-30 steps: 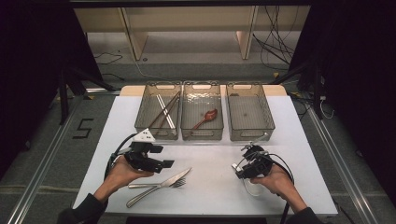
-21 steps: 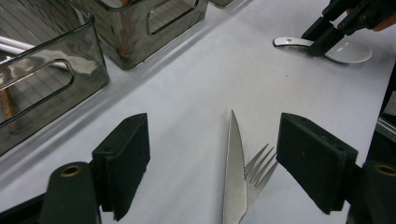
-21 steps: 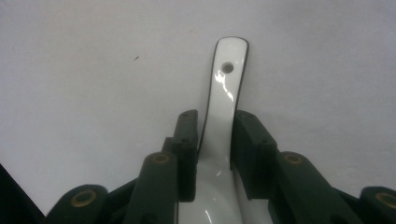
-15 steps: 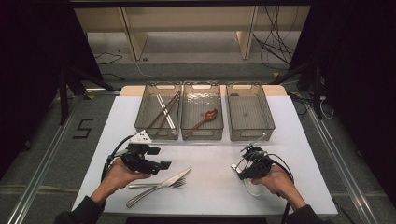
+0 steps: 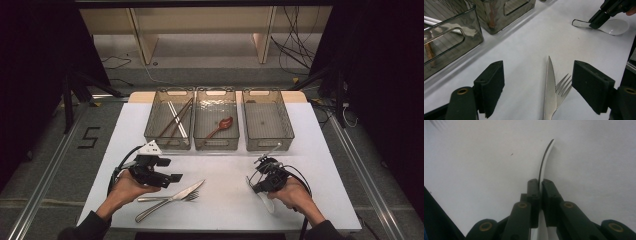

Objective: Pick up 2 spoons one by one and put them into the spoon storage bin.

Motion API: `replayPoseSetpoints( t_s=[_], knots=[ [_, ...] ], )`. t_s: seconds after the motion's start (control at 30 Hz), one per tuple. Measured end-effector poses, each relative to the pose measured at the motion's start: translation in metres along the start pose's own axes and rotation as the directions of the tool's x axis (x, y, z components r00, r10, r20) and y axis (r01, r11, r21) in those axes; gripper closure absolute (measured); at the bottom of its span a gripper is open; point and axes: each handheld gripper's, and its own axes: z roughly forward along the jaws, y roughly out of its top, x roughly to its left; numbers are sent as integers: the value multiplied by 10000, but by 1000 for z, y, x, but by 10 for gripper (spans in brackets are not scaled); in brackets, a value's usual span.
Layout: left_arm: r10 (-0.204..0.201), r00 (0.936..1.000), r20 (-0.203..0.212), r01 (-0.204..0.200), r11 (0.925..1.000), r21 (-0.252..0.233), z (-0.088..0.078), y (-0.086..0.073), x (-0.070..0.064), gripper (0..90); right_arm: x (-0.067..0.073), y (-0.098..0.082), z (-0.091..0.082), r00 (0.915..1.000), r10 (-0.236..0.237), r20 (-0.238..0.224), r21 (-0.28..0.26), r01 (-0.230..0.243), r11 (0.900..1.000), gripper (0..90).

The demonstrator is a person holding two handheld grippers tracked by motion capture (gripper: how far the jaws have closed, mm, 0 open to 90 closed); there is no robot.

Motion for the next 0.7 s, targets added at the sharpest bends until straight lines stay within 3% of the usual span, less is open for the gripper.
replayPoseSetpoints(
  t_s=[0.17,0.3,0.7],
  knots=[
    [-39,10000,-8,39,10000,-23,0,0,-1,254,8,2,5,9981,-348,509,295,333,9990,858],
    [-53,10000,-21,53,10000,-53,-2,-1,0,255,8,2,4,9976,-449,524,237,437,9988,860],
    [-119,9999,-90,116,9996,-254,-7,-3,1,255,10,12,-17,9966,-641,509,-1046,691,9921,861]
  ],
)
